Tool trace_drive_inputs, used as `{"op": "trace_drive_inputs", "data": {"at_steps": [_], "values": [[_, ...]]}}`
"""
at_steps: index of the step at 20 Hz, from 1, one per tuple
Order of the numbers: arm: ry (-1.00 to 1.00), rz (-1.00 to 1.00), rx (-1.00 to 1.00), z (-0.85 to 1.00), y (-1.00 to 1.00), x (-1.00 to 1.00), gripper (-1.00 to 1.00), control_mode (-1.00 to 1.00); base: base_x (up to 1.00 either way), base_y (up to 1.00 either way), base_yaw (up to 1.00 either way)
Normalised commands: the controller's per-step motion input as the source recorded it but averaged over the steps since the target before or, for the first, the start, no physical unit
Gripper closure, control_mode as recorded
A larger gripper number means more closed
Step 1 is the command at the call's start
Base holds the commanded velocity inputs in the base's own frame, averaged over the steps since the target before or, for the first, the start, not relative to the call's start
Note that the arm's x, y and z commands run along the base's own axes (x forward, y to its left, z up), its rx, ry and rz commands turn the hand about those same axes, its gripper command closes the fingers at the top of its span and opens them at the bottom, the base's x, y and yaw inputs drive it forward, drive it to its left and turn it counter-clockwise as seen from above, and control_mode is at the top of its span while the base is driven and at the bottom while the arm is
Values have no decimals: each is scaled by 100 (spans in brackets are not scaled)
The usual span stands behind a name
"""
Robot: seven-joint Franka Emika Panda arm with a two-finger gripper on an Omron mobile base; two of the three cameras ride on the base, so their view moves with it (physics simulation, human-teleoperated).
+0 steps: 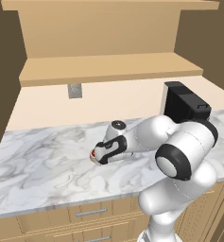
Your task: Retrieve the tupperware from the cabinet, then place the raw meat into the tupperware to avoid contamination.
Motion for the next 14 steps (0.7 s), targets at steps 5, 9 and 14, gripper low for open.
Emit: {"op": "trace_drive_inputs", "data": {"at_steps": [5,9,14], "values": [[0,0,0,-16,5,7,-100,-100,0,0,0],[0,0,0,-18,6,9,-100,-100,0,0,0],[1,0,0,-18,2,7,-100,-100,0,0,0]]}}
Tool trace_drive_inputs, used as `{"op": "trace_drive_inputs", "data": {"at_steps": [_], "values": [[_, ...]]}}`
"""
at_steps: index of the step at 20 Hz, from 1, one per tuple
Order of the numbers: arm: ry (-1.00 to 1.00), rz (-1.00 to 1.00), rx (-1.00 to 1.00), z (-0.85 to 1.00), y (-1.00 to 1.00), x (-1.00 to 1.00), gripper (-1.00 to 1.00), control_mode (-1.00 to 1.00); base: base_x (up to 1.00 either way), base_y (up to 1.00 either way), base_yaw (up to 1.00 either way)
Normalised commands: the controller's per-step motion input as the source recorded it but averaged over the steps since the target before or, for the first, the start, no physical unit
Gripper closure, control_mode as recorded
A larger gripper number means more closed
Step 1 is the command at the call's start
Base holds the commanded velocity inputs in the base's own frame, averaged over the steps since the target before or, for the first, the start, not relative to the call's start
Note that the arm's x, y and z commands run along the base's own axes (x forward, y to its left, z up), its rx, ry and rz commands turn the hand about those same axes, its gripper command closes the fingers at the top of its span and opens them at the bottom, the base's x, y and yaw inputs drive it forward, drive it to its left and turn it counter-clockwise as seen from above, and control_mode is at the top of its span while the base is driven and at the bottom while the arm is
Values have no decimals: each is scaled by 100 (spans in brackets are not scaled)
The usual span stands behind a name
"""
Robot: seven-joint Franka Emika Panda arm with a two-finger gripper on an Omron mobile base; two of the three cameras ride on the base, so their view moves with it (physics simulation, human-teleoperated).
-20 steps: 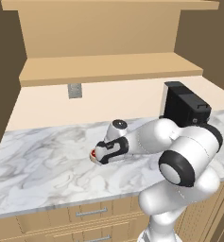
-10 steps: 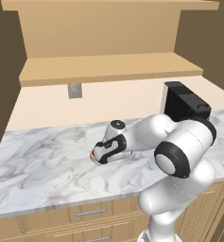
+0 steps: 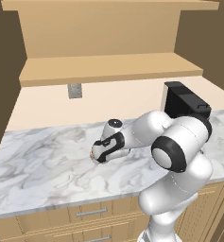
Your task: Retrieve the tupperware from the cabinet, then place the raw meat into the tupperware to avoid contamination.
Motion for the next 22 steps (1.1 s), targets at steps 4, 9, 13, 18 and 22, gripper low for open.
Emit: {"op": "trace_drive_inputs", "data": {"at_steps": [4,9,13,18,22], "values": [[4,0,0,-22,0,2,-100,-100,0,0,0],[7,0,0,-20,0,0,-100,-100,0,0,0],[9,0,0,-18,0,0,-100,-100,0,0,0],[8,0,0,-18,0,0,-100,-100,0,0,0],[7,0,0,-20,0,0,-100,-100,0,0,0]]}}
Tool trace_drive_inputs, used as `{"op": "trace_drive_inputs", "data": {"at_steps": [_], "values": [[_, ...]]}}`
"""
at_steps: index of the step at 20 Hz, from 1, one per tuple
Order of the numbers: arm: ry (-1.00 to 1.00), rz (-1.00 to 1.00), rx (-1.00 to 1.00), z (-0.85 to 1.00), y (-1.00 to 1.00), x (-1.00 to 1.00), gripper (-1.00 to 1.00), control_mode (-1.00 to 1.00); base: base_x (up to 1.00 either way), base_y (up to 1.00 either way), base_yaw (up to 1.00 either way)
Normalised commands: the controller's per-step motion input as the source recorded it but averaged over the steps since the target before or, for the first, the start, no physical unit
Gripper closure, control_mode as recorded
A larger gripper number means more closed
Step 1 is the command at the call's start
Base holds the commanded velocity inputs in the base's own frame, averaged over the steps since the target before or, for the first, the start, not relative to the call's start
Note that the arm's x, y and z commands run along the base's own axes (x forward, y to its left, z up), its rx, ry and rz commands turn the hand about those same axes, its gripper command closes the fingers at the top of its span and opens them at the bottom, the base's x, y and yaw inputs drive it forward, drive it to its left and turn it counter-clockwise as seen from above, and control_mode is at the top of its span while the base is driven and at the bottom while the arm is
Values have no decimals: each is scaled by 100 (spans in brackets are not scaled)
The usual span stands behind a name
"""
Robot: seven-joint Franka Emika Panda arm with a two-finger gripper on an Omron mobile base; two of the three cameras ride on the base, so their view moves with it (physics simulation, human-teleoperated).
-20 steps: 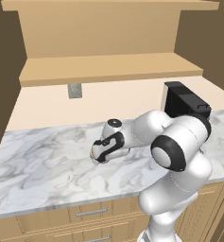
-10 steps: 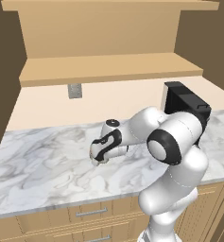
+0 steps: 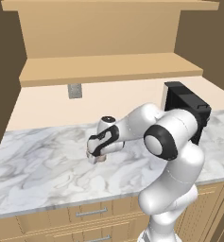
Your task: Retrieve the tupperware from the cabinet, then place the raw meat into the tupperware to avoid contamination.
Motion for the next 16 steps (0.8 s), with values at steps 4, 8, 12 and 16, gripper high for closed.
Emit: {"op": "trace_drive_inputs", "data": {"at_steps": [4,8,12,16], "values": [[5,0,0,-30,0,0,100,-100,0,0,0],[4,0,0,-29,0,0,100,-100,0,0,0],[1,0,0,-8,0,0,100,-100,0,0,0],[0,0,0,0,0,-2,100,-100,0,0,0]]}}
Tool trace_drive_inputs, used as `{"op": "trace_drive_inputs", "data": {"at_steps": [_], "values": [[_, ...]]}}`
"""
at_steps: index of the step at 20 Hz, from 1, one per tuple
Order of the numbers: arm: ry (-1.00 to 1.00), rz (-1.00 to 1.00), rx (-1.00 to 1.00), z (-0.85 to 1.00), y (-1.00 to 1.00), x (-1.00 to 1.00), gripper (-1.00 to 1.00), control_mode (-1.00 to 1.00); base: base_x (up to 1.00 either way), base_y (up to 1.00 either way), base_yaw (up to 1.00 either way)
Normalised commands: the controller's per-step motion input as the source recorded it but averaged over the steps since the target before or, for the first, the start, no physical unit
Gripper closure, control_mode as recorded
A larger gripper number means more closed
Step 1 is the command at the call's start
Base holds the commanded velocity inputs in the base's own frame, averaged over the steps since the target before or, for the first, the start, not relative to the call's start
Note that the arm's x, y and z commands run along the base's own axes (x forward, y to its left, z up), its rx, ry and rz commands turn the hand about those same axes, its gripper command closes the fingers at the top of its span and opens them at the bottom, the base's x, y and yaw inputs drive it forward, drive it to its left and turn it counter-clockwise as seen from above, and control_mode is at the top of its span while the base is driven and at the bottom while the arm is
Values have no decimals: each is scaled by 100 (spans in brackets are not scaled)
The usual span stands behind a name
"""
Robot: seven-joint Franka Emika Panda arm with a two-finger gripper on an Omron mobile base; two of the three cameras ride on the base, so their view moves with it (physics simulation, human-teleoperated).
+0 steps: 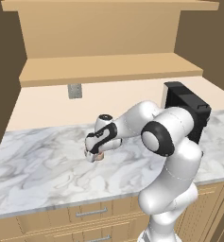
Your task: Retrieve the tupperware from the cabinet, then place the raw meat into the tupperware to avoid contamination.
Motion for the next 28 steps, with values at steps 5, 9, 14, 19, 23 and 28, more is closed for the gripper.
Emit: {"op": "trace_drive_inputs", "data": {"at_steps": [5,9,14,19,23,28], "values": [[-1,0,0,0,0,-8,100,-100,0,0,0],[-1,0,0,0,0,-8,100,-100,0,0,0],[0,0,0,0,0,-7,100,-100,0,0,0],[-1,0,0,1,0,-10,100,-100,0,0,0],[0,0,0,12,0,-17,100,-100,0,0,0],[0,0,0,25,-3,-21,100,-100,0,0,0]]}}
